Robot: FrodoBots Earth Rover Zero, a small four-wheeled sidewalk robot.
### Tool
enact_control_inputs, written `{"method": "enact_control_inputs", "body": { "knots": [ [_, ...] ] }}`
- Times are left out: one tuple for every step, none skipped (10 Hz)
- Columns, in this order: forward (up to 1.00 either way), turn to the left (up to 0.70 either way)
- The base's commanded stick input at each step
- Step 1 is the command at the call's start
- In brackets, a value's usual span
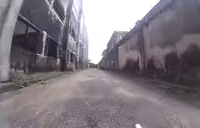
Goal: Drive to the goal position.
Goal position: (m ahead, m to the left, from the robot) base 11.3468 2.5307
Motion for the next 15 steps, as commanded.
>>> {"method": "enact_control_inputs", "body": {
  "knots": [
    [0.3, 0.0],
    [0.3, 0.0],
    [0.3, 0.0],
    [0.3, 0.0],
    [0.3, 0.0],
    [0.3, 0.0],
    [0.3, 0.0],
    [0.3, 0.0],
    [0.3, 0.0],
    [0.3, 0.0],
    [0.3, 0.0],
    [0.3, 0.0],
    [0.3, 0.0],
    [0.3, 0.0],
    [0.3, 0.0]
  ]
}}
